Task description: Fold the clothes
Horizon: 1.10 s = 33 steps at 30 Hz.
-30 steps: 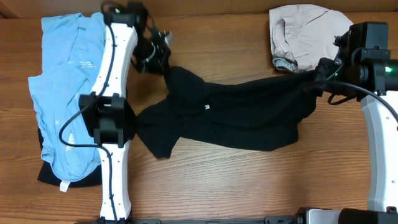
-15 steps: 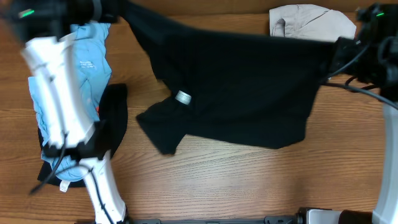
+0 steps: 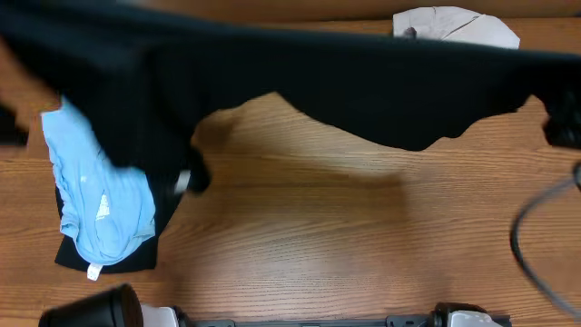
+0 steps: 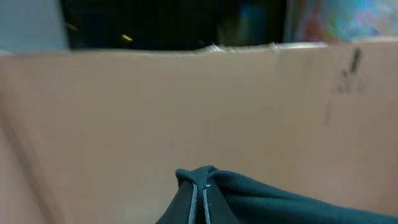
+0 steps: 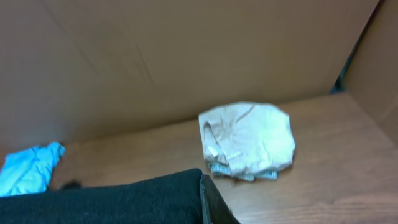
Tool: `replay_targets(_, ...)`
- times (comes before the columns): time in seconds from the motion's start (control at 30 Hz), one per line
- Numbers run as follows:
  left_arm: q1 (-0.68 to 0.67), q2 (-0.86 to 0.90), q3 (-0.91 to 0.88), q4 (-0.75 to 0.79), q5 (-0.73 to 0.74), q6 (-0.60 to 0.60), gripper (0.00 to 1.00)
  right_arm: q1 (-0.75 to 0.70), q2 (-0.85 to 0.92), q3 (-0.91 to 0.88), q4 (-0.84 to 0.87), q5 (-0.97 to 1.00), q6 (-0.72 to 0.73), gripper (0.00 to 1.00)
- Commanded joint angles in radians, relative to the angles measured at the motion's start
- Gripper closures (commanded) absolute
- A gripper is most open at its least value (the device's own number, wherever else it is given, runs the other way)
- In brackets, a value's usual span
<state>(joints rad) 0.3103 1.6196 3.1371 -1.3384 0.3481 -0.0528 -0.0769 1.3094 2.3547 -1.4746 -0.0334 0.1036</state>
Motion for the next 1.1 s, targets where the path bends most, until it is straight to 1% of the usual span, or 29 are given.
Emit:
replay_targets(0.0, 0.023, -0.005, 0.003, 0.0, -0.232, 0.022, 0.96, -0.01, -0.066, 0.044, -0.01, 0.085, -0.004, 0.96)
replay_targets(0.13, 0.023, -0.015, 0.002, -0.008, -0.259, 0.031, 0.96, -0.01, -0.124, 0.044, -0.009, 0.088, -0.007, 0.96)
replay_targets(0.3, 0.023, 0.029, -0.04, -0.009, -0.236, 0.031, 0.96, -0.01, -0.106, 0.032, -0.009, 0.087, -0.03, 0.96)
replay_targets(0.47, 0.023, 0.125, -0.103, -0.009, -0.175, 0.031, 0.96, -0.01, 0.002, 0.027, -0.005, 0.073, -0.039, 0.96)
replay_targets(0.6, 0.023, 0.212, -0.141, 0.005, -0.119, 0.031, 0.96, -0.01, 0.127, 0.027, 0.032, 0.026, -0.083, 0.96)
replay_targets(0.73, 0.023, 0.32, -0.156, 0.079, -0.063, 0.027, 0.96, -0.01, 0.288, 0.027, 0.167, 0.004, -0.112, 0.96)
replay_targets(0.87, 0.023, 0.415, -0.156, 0.235, -0.002, -0.013, 0.96, -0.01, 0.44, 0.027, 0.385, 0.005, -0.112, 0.96)
replay_targets(0.93, 0.022, 0.445, -0.156, 0.322, 0.009, -0.036, 0.96, -0.01, 0.485, 0.027, 0.499, 0.005, -0.111, 0.96)
replay_targets(1.07, 0.021, 0.464, -0.156, 0.497, 0.019, -0.068, 0.96, -0.011, 0.497, 0.029, 0.66, 0.006, -0.111, 0.96)
